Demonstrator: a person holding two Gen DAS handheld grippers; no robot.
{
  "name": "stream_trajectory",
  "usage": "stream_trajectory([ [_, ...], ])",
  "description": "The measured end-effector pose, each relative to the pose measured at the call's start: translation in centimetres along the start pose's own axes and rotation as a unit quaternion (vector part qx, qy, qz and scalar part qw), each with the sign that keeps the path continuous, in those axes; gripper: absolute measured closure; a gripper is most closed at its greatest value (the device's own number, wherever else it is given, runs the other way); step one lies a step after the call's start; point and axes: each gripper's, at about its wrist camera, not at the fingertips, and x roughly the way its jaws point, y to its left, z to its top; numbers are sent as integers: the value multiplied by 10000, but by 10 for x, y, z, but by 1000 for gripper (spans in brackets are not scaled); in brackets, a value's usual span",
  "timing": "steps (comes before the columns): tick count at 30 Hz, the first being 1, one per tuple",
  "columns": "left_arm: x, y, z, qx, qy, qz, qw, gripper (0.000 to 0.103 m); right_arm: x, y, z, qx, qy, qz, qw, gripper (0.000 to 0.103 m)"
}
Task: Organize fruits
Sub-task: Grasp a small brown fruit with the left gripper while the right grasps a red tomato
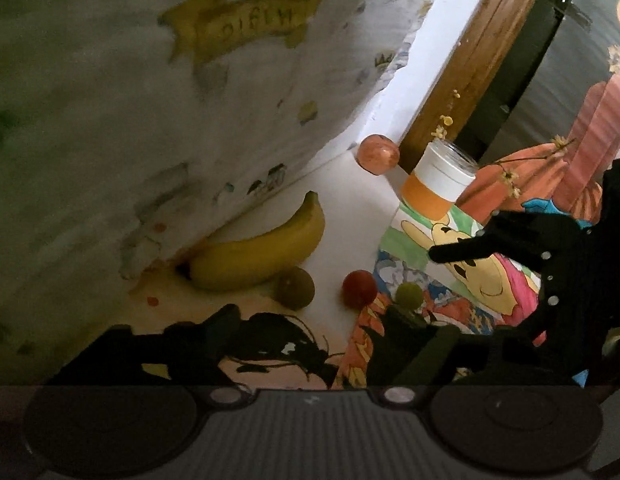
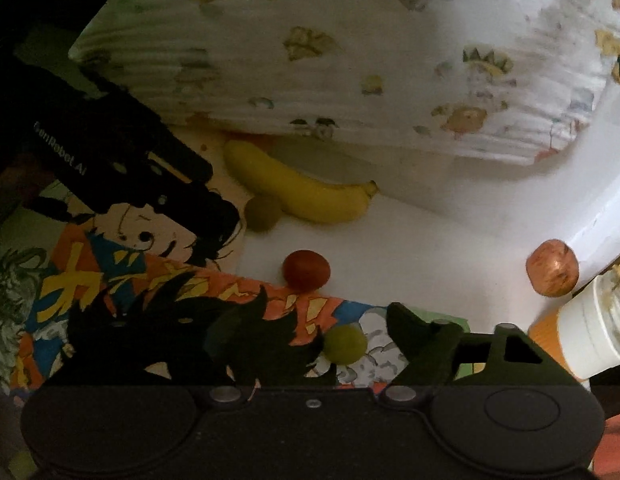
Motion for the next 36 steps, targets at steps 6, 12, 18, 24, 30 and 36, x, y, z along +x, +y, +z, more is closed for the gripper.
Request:
stream_trajectory([
  [6, 10, -5, 0, -160, -187, 154, 9996, 48, 13, 1, 1, 101, -2, 82, 9999, 26],
  [12, 19, -8, 2, -268, -144, 201, 9993, 56, 20, 3, 1, 96, -36, 129, 9999, 33],
  [18, 27, -3, 4, -527, -101, 274, 9982, 58, 23, -2, 4, 212, -106, 150, 9996, 42],
  [24, 34, 1, 4, -705, 14, 280, 9971, 58, 31, -6, 8, 327, -166, 184, 9992, 48],
  [30, 38, 5, 4, -796, 25, 263, 9965, 63, 33, -5, 7, 374, -230, 216, 9988, 54],
  [36, 40, 10, 1, -904, 4, 307, 9954, 73, 36, -9, 6, 480, -284, 293, 9980, 63],
])
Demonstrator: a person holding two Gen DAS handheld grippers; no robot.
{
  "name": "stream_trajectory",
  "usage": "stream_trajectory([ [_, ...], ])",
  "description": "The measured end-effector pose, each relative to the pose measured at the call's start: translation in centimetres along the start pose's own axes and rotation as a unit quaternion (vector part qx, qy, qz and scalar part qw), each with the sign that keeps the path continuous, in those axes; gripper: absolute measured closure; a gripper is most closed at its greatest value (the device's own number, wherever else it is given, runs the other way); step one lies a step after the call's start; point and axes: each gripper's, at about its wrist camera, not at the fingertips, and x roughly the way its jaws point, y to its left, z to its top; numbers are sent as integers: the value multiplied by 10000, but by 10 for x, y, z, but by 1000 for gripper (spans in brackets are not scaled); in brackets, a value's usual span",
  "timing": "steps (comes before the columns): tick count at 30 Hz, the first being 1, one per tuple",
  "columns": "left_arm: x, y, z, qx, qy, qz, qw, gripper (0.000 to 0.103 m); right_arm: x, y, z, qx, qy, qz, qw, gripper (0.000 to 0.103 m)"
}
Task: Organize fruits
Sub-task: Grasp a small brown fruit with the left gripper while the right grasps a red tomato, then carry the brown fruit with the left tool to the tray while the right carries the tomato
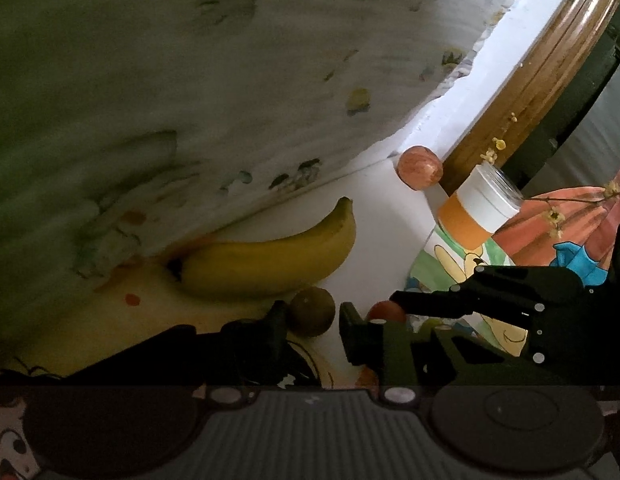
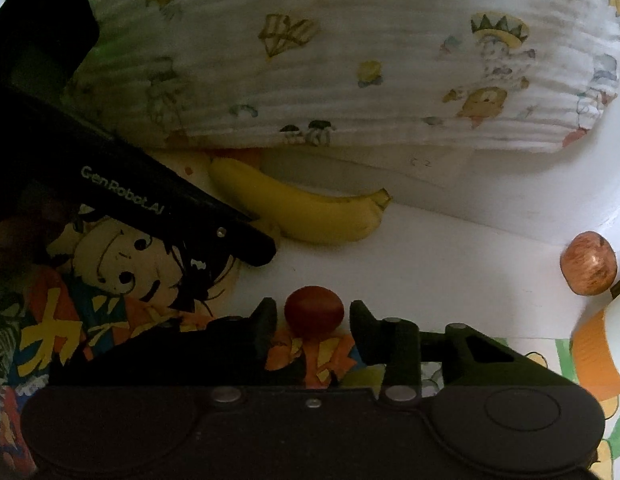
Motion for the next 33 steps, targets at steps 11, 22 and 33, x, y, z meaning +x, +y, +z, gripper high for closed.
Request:
stream_trajectory([
  [11, -2, 4, -11, 191, -4, -188, 9996, 75, -11, 15, 2, 111, 170, -228, 9995, 69],
  [22, -31, -6, -26, 399, 95, -482, 9980, 75, -58, 46, -2, 174, 119, -458, 9987, 69],
  [33, -73, -36, -39, 769, 14, -859, 9933, 75, -136, 84, -25, 752, -468, -986, 9912, 69],
])
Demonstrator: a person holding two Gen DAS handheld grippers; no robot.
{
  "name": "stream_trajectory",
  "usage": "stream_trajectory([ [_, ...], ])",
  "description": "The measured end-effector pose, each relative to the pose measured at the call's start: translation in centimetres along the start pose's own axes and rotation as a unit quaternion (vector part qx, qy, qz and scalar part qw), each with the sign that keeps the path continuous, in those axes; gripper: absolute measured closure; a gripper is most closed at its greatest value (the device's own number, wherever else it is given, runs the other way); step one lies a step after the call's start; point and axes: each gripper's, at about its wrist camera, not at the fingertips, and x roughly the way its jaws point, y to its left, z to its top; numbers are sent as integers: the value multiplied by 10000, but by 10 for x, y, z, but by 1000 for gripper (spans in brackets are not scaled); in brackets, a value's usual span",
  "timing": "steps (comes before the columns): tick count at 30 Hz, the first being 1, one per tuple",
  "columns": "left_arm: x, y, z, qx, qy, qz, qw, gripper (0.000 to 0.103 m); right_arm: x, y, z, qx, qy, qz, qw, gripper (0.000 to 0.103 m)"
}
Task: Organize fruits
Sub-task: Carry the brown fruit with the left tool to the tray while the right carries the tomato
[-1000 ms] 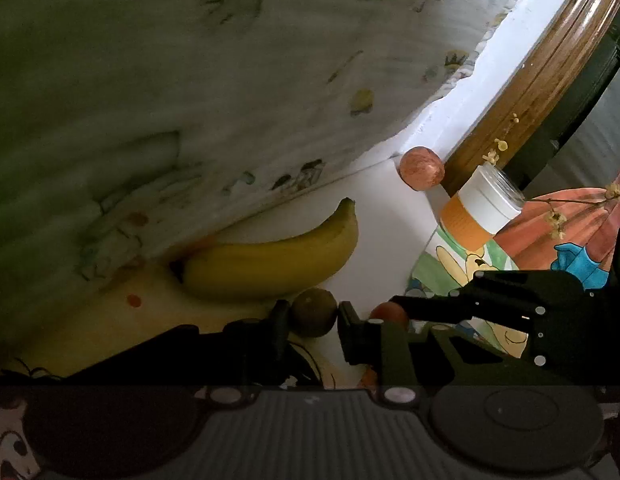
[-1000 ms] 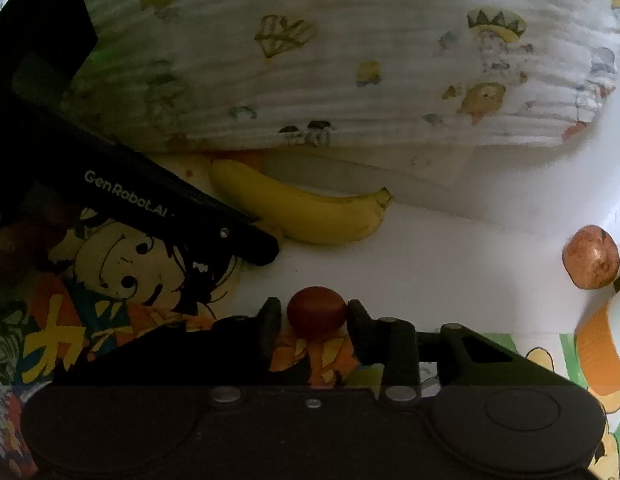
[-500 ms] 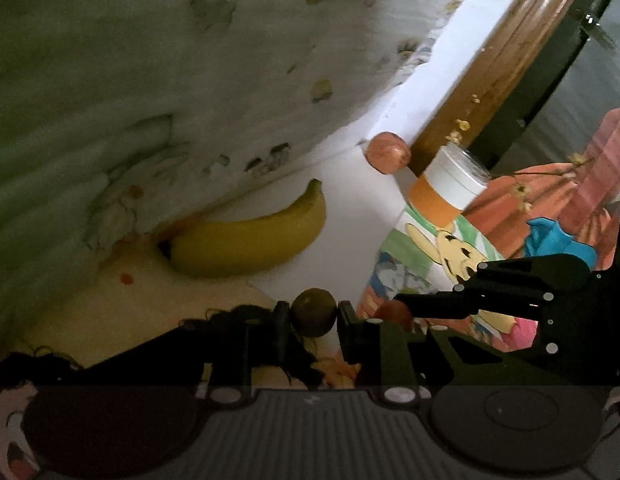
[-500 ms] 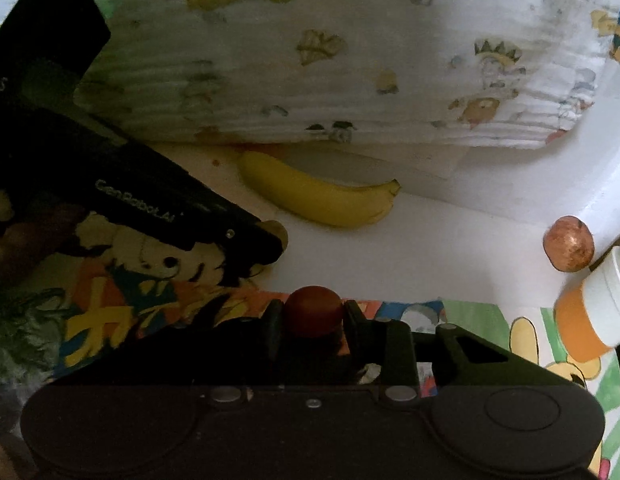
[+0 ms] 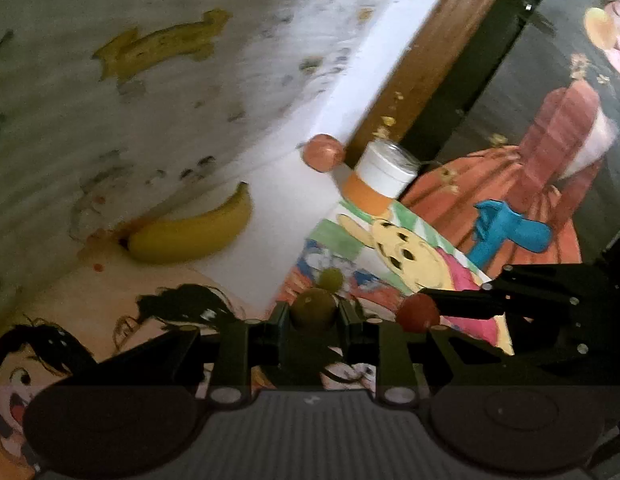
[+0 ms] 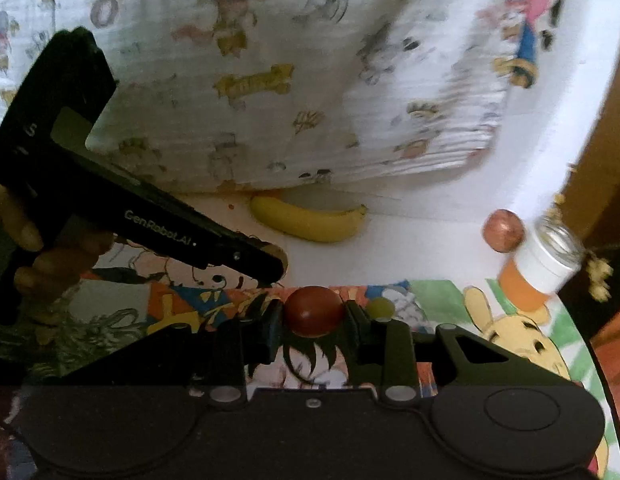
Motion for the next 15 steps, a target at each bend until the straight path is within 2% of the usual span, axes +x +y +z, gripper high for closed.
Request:
stream_trajectory([
  [8, -22, -29, -20, 240, 124, -204, 9994, 75, -54, 10, -32, 398, -75, -459, 9981, 69],
  [15, -28, -49, -45, 520, 497, -369, 9967, 75, -88, 25, -74, 861, -131, -796, 9930, 69],
])
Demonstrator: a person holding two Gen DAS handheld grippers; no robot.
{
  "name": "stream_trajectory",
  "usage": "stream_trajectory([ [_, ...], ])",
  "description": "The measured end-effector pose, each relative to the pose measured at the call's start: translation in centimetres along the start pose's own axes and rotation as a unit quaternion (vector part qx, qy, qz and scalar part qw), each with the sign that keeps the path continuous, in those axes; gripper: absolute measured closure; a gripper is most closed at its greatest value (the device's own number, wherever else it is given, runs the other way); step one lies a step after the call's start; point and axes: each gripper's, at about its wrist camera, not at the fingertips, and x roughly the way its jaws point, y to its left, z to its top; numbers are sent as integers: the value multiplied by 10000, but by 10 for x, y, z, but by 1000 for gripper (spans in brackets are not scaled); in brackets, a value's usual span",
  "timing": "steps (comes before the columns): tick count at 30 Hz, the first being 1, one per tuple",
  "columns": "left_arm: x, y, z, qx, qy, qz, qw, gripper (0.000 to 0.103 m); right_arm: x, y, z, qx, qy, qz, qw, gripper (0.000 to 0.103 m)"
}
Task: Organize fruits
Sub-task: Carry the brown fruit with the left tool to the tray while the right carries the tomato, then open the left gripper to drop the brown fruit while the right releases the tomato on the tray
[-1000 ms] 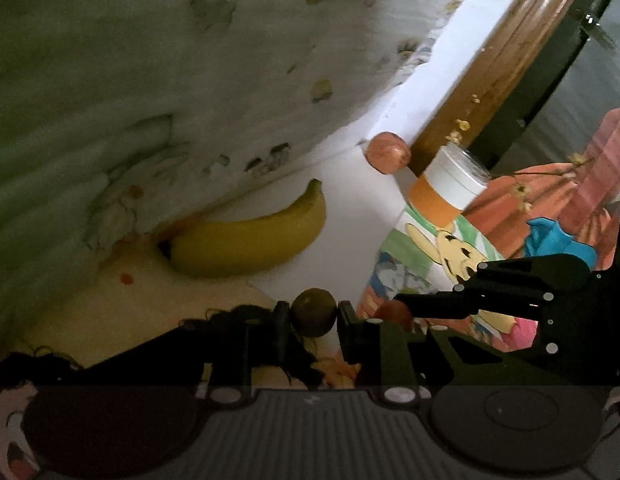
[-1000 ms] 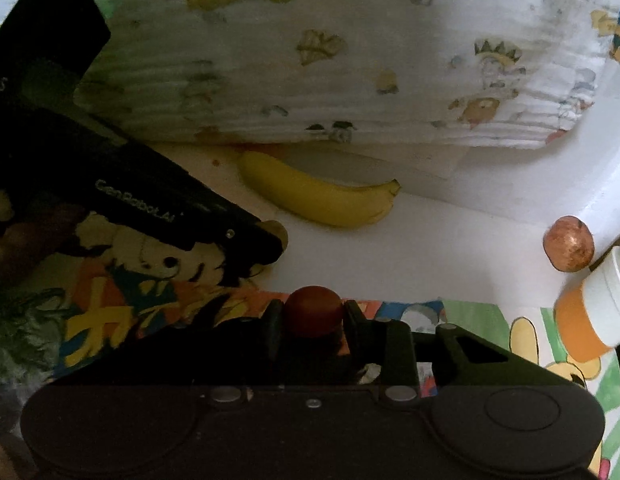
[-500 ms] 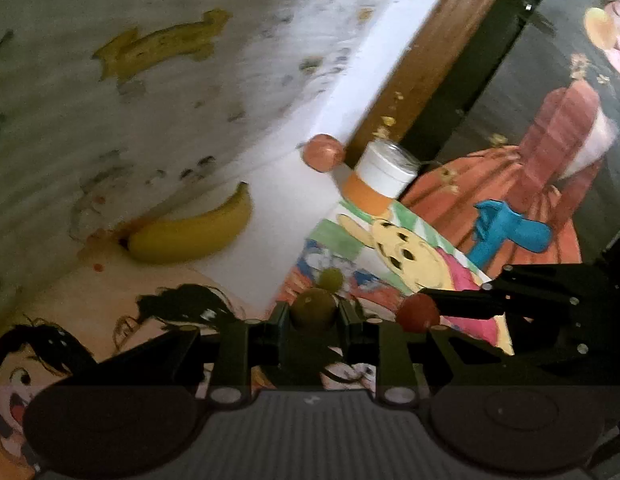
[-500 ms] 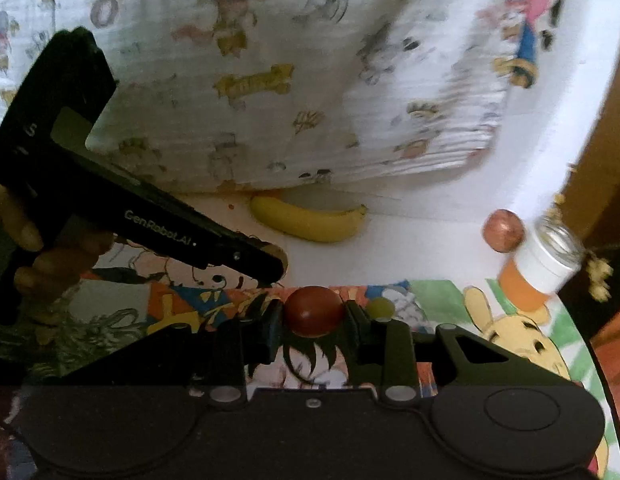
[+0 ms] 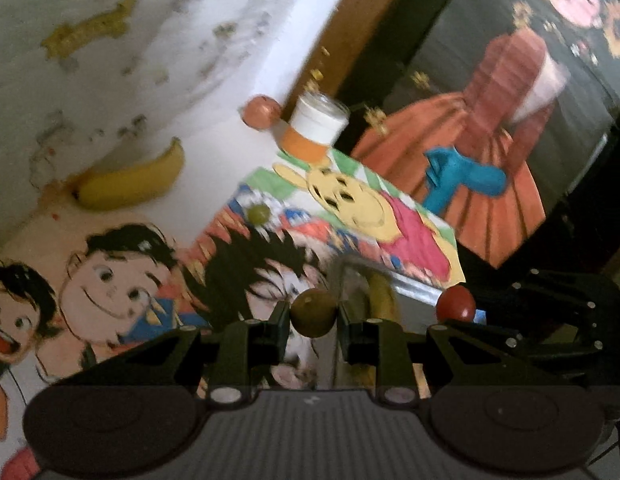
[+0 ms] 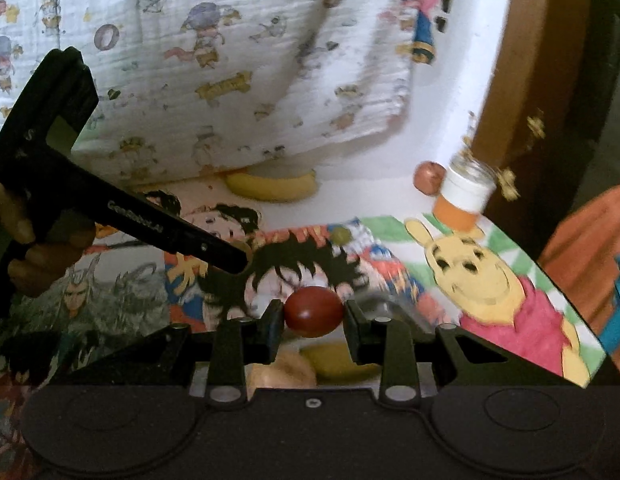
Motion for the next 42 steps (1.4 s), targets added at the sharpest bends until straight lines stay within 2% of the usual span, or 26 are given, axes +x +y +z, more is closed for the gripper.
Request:
stream_trajectory([
  [8, -5, -24, -23, 360, 311, -114, 9988, 75, -26, 15, -46, 333, 65, -365, 9988, 69],
  [18, -11, -55, -46, 803, 521, -46, 9954, 75, -42, 42, -92, 438, 272, -692, 9963, 69],
  [30, -1, -91, -64, 1214, 869, -20, 9888, 75, -57, 63, -118, 561, 261, -887, 9941, 69],
  [42, 10, -102, -75, 1468, 1233, 193, 9813, 75, -59, 74, -124, 509, 235, -1005, 9934, 69],
])
